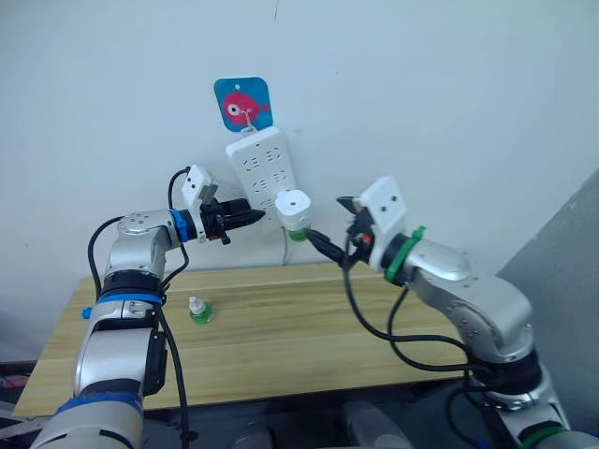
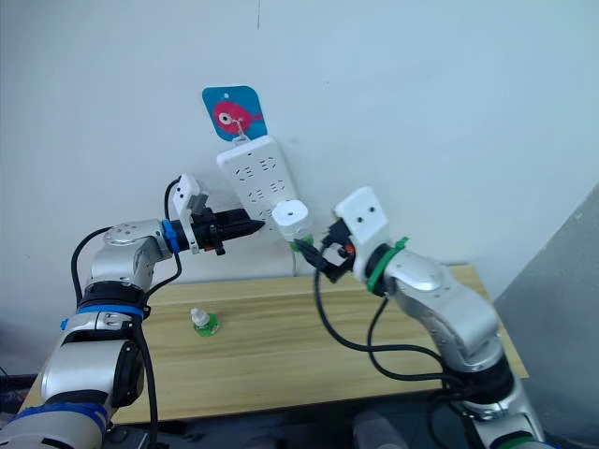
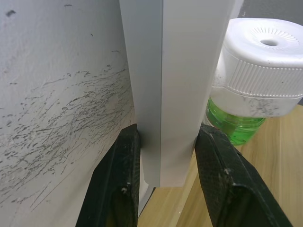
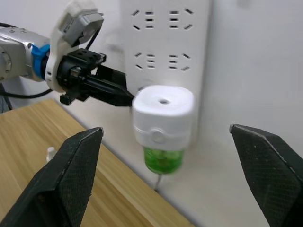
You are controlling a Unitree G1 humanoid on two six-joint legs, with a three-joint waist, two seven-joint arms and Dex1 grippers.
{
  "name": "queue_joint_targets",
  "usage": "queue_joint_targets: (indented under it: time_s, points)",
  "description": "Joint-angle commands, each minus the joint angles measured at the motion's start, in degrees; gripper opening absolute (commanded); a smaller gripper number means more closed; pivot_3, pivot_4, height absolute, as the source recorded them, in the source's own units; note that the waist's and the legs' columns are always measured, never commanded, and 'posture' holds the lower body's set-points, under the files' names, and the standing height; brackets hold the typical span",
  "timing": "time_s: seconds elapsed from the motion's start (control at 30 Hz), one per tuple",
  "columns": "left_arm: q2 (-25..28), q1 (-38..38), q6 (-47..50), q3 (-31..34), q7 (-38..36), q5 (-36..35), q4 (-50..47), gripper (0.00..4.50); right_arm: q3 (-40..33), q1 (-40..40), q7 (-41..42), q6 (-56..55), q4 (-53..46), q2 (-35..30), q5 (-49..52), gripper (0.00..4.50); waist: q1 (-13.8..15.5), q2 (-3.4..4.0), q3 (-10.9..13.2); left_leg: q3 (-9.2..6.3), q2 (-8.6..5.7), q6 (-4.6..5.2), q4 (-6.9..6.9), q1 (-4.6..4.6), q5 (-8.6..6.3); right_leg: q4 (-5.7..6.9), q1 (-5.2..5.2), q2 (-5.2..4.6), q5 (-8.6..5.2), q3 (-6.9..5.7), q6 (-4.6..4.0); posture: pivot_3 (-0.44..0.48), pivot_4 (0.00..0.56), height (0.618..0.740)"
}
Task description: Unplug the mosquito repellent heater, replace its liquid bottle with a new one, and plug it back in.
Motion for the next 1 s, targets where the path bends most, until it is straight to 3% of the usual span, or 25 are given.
queue_joint_targets:
  time_s: [0.03,0.5,1.0]
  points:
    - [0.04,-0.42,1.37,1.03,1.61,-1.80,-5.02,1.32,2.82,-1.69,-4.13,-0.18,2.02,4.12,-4.40,4.50,0.00,0.01,0.01,-0.06,0.00,0.00,0.00,-0.02,0.00,0.00,0.00,0.00,0.00,-0.07,0.00,-0.205,0.074,0.711]
    - [0.57,1.28,2.87,0.36,2.45,-2.03,-8.01,1.32,0.03,-5.60,-7.41,-3.61,13.60,14.89,-11.32,4.50,-0.10,0.19,0.12,-0.83,-0.05,-0.01,0.00,-0.21,0.01,0.06,0.03,-0.01,0.01,-0.77,-0.04,-0.196,0.066,0.711]
    - [0.38,1.86,3.10,0.24,2.84,-2.32,-8.89,1.32,-1.62,-9.95,-3.74,-6.62,22.93,16.95,-12.26,4.50,-0.22,0.33,0.21,-1.13,-0.14,-0.03,-0.01,-0.30,0.03,0.07,0.03,-0.06,0.05,-1.01,-0.12,-0.187,0.062,0.711]
